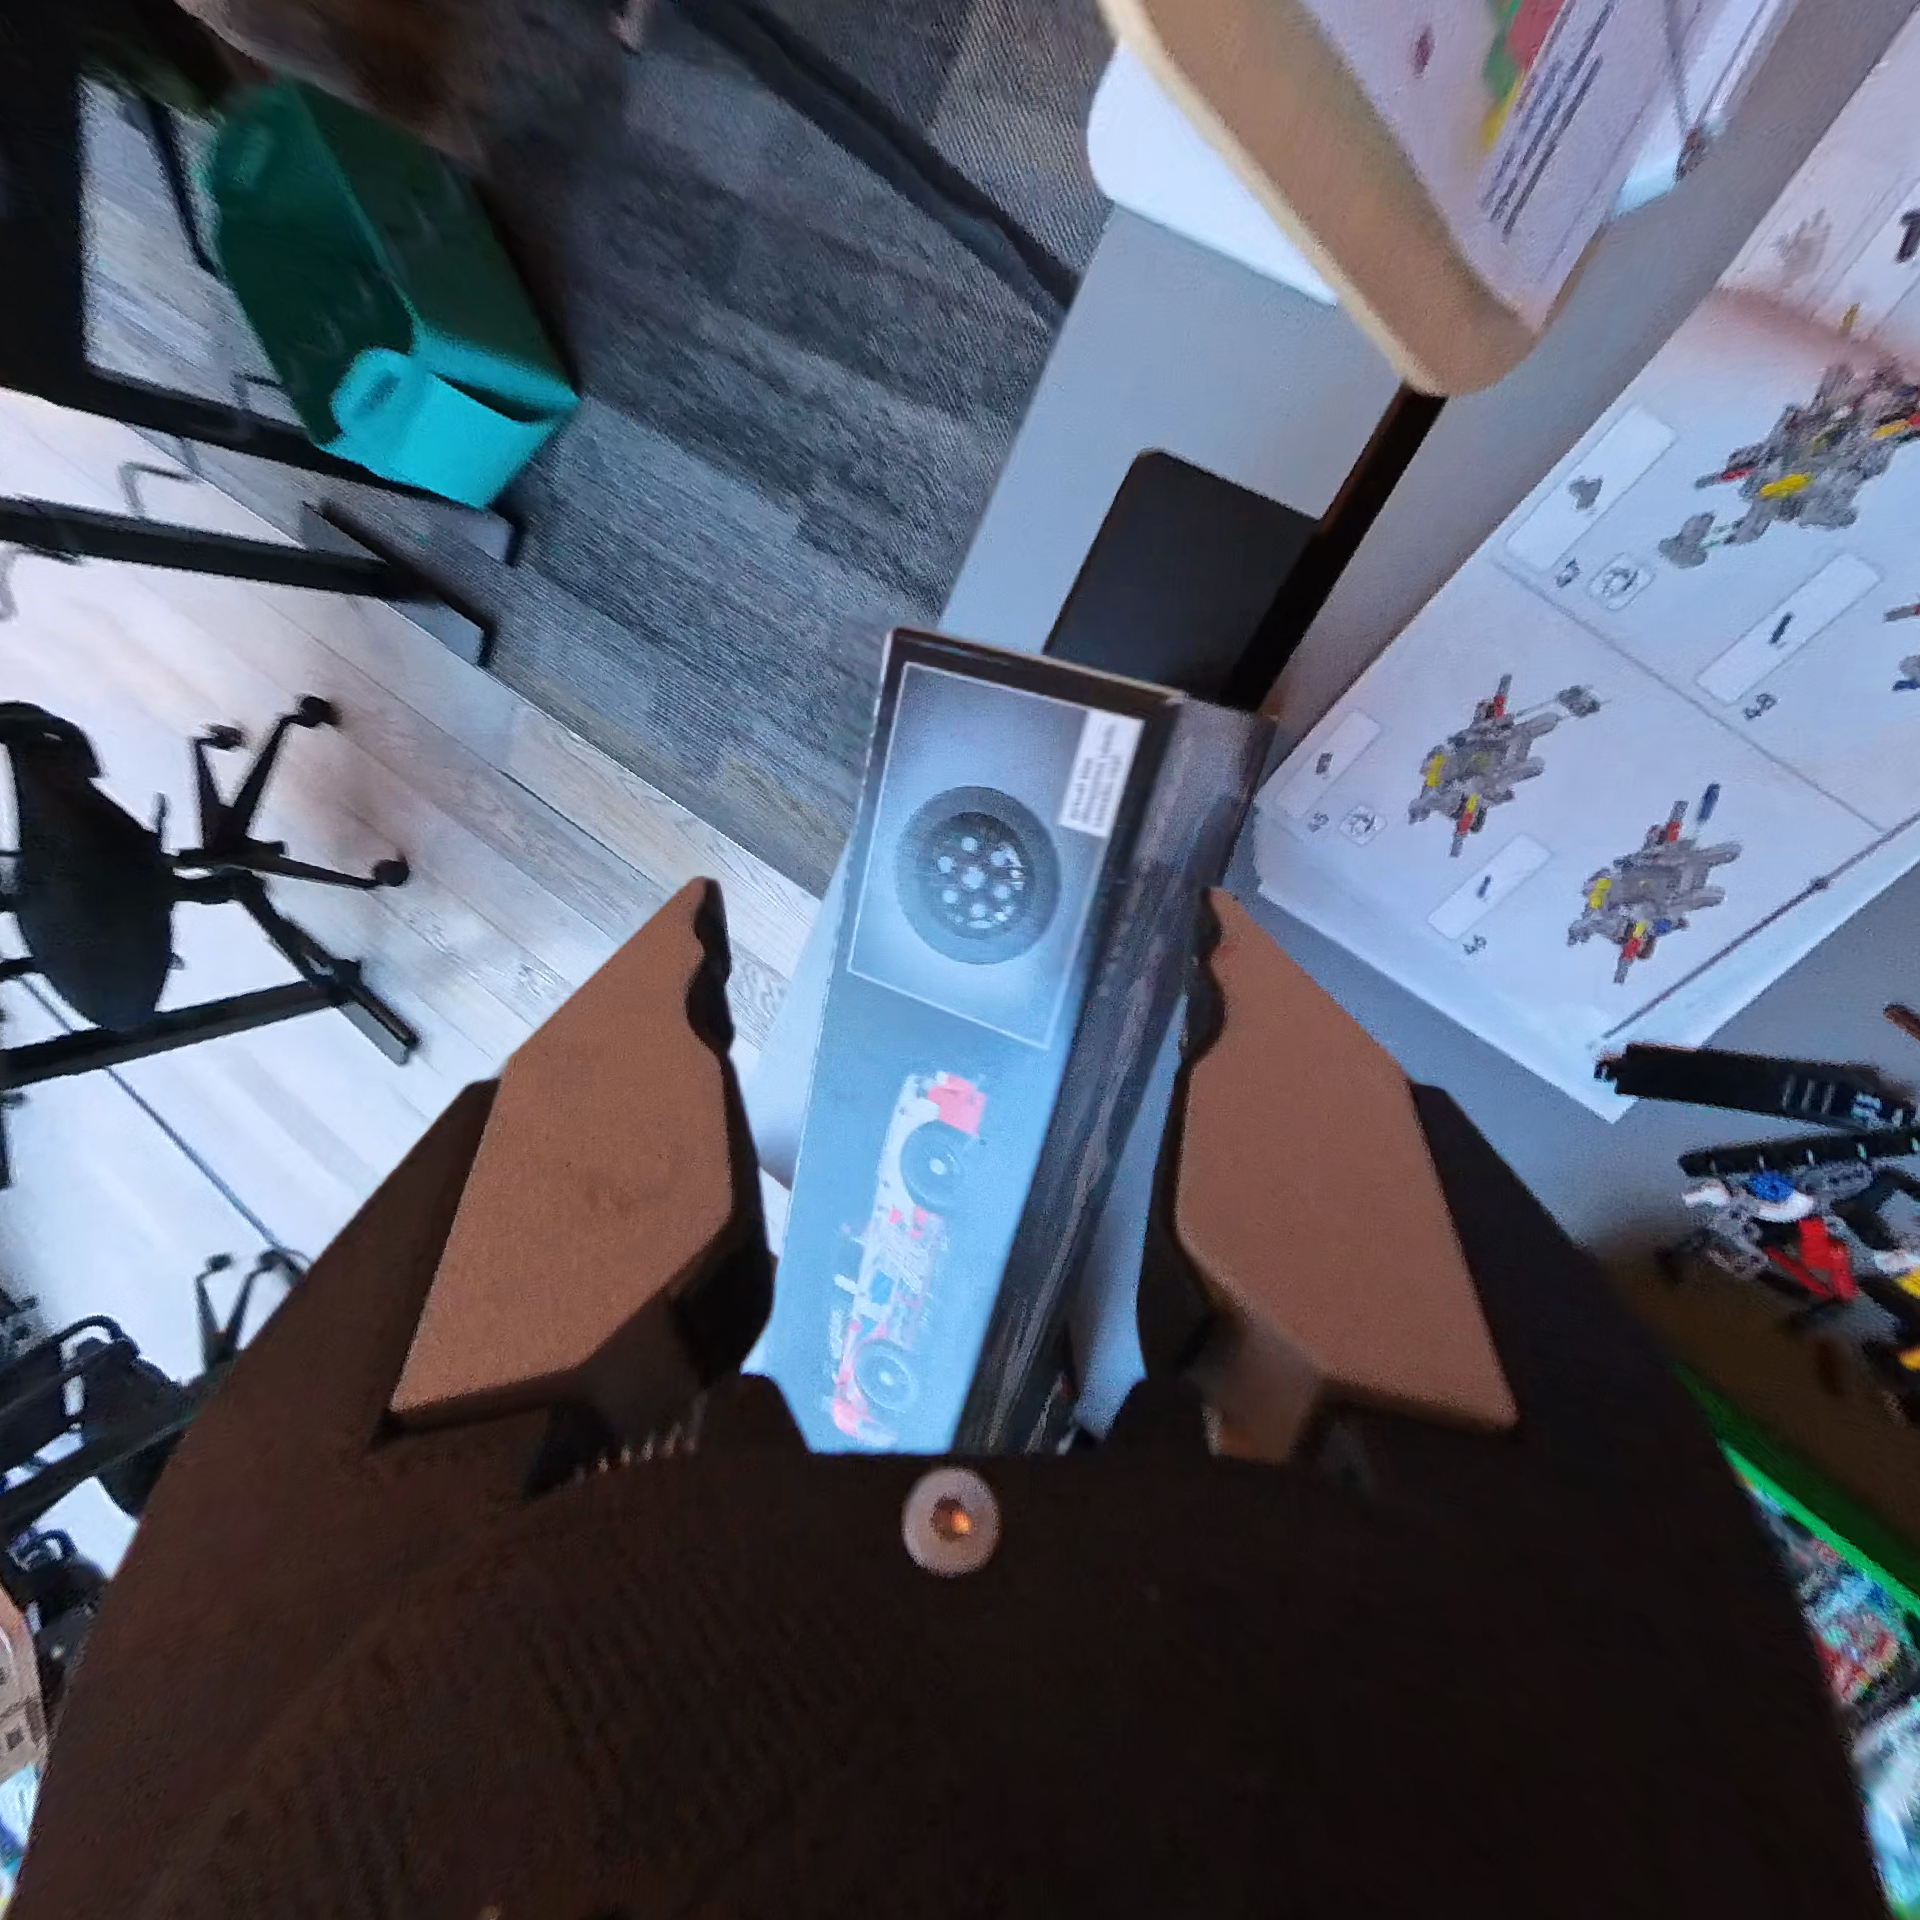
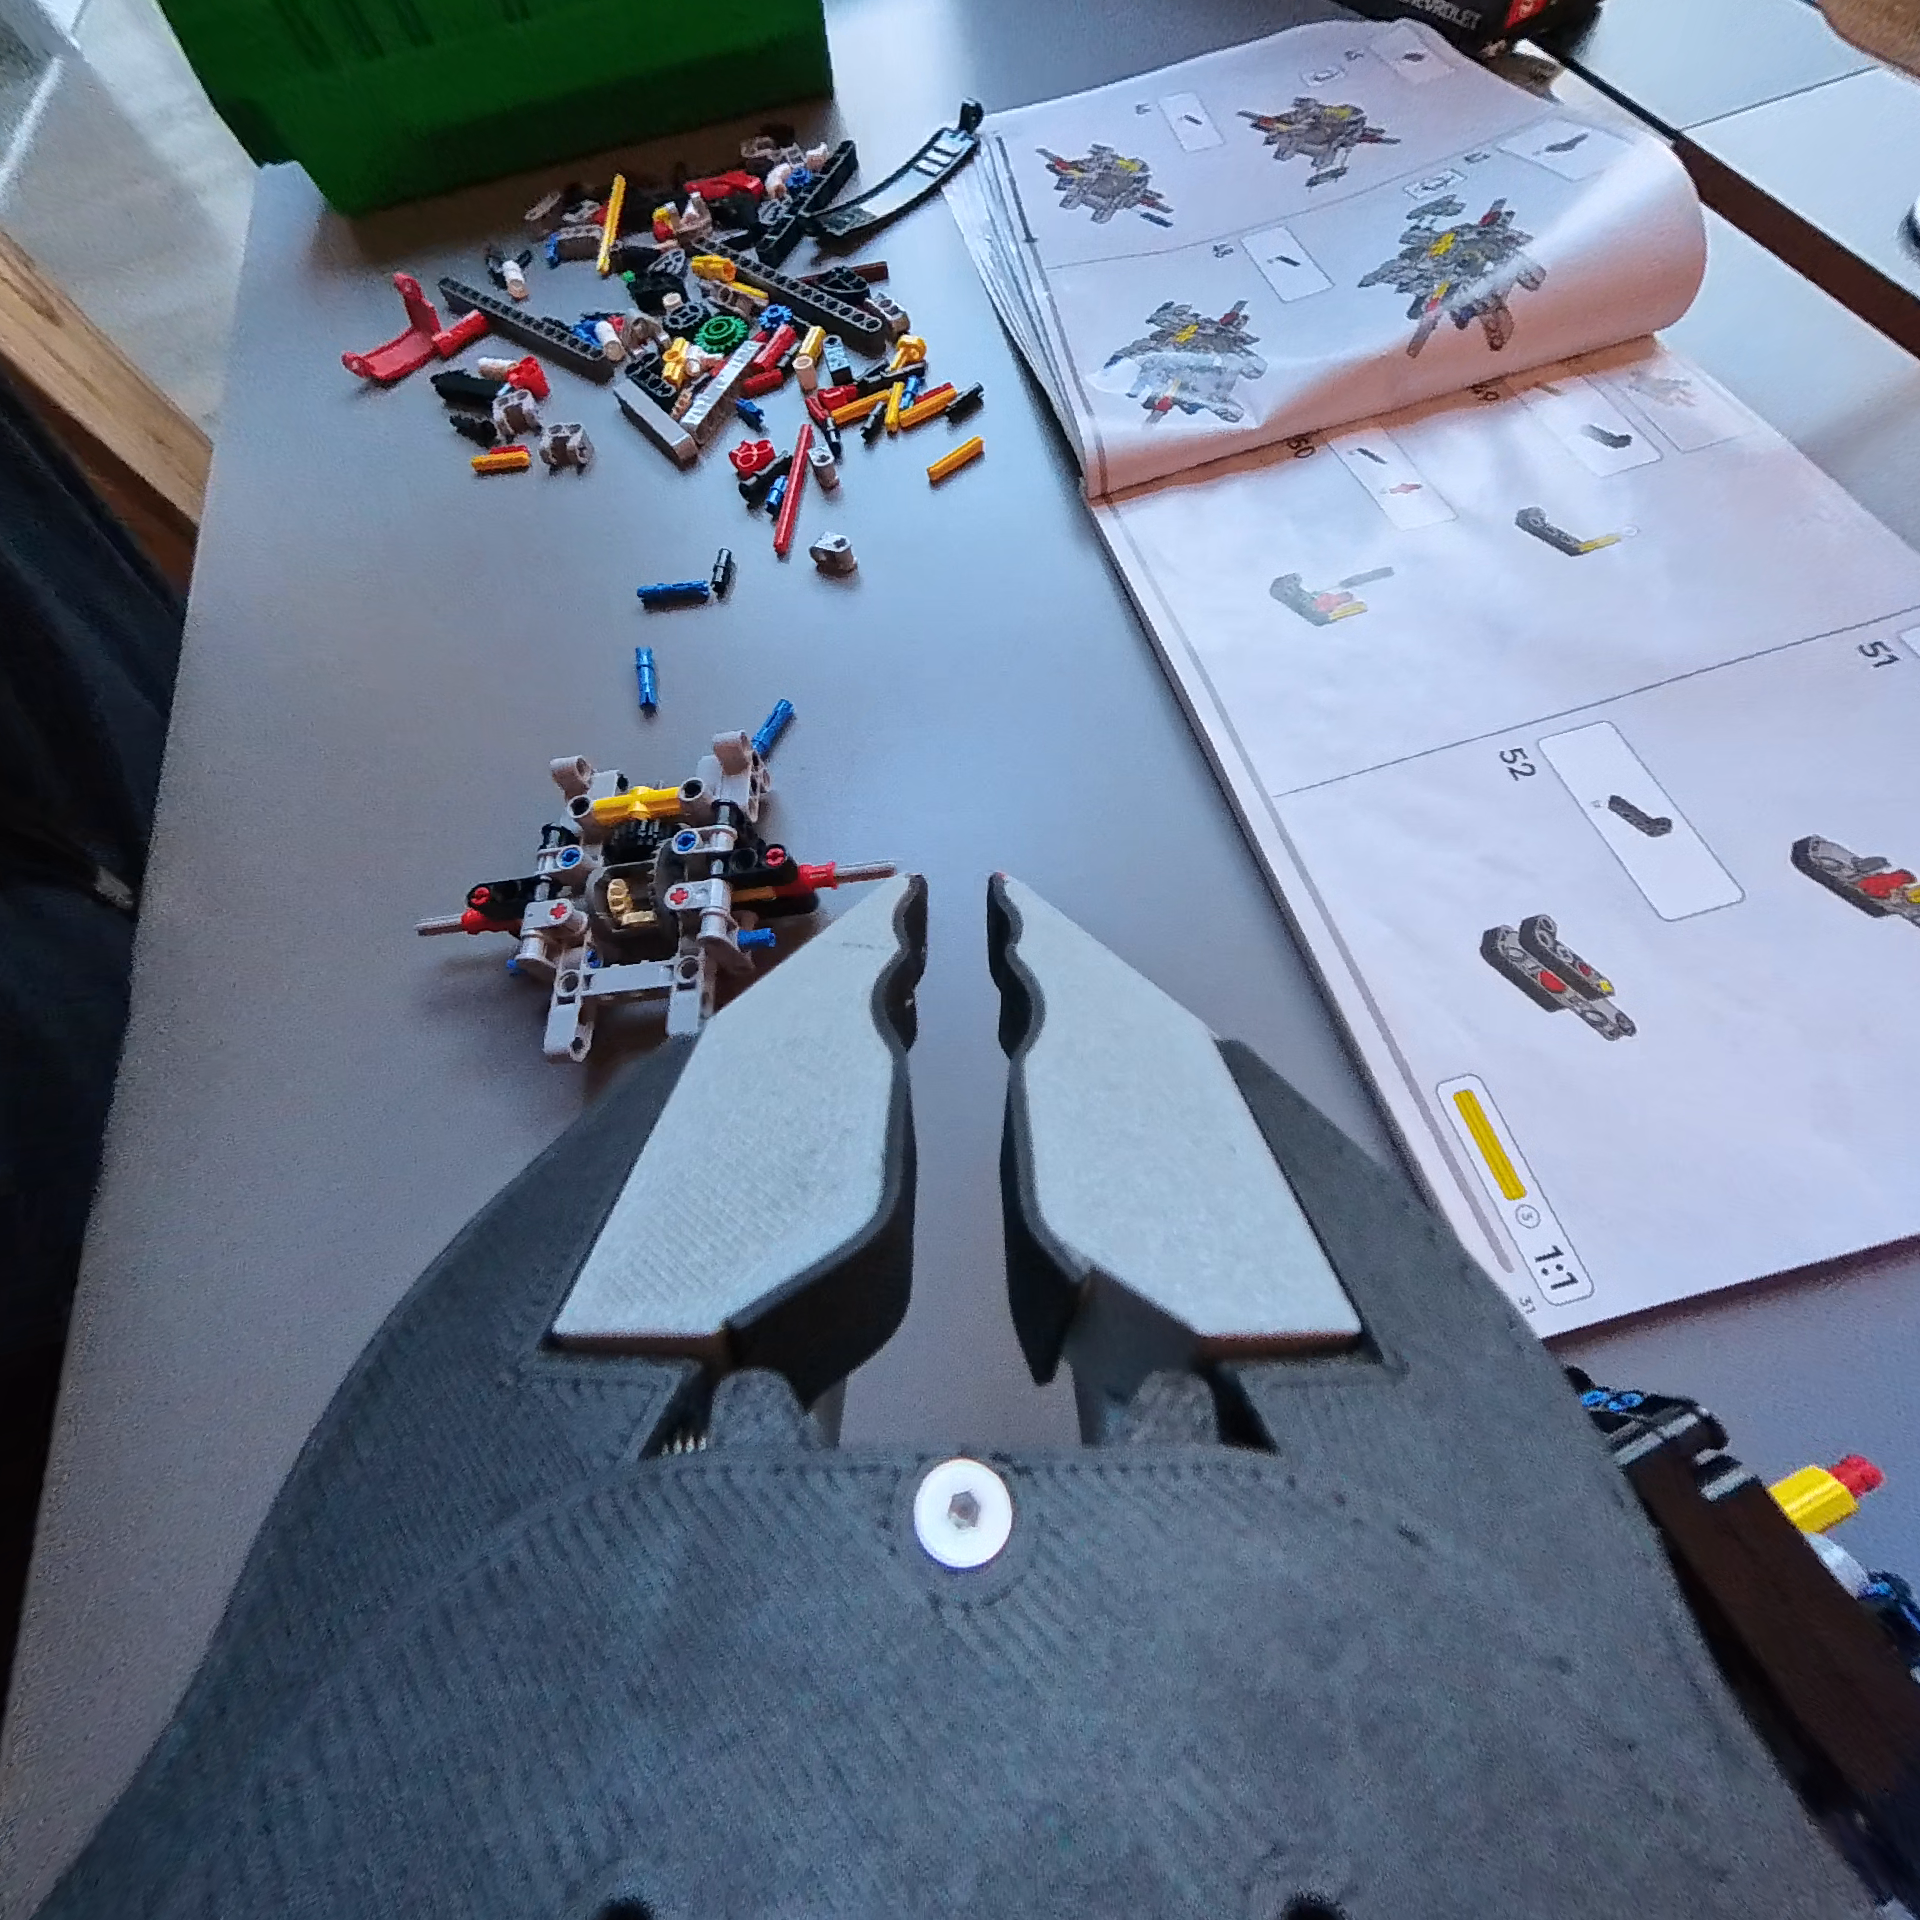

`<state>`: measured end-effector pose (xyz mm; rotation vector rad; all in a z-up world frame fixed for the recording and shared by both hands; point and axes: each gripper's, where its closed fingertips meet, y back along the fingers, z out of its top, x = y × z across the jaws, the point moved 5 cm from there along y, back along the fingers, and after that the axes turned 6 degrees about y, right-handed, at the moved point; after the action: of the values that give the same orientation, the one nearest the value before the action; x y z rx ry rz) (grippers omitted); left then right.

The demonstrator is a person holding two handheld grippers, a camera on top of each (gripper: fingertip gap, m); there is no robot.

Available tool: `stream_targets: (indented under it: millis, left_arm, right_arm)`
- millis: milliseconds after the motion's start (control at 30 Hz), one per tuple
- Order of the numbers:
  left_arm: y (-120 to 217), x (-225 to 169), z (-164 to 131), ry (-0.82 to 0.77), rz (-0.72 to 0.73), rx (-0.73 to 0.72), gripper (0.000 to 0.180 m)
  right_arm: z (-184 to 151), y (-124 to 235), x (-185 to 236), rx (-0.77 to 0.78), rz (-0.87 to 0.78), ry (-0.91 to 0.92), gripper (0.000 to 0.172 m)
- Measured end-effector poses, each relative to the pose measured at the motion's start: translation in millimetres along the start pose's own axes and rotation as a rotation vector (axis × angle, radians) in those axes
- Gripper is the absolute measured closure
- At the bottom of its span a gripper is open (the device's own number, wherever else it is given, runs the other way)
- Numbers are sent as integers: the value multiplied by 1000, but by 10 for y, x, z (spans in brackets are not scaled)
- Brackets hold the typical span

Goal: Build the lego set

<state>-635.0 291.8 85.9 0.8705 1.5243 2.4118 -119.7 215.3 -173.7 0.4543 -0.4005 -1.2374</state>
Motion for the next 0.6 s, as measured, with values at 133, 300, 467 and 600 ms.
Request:
stream_targets:
  millis: [133,300,467,600]
  left_arm:
    - [-480,85,-256,-46,-61,210,90]
    - [-980,28,-661,-94,-37,341,60]
    - [-892,-51,-779,-66,13,367,64]
    - [-785,-102,-943,-69,48,409,65]
  right_arm:
    - [-33,-16,-70,5,-17,-11,164]
    - [-69,-30,-115,10,-13,-27,164]
    - [-38,0,-71,-1,-8,-9,165]
    - [10,69,-17,-18,-22,25,166]
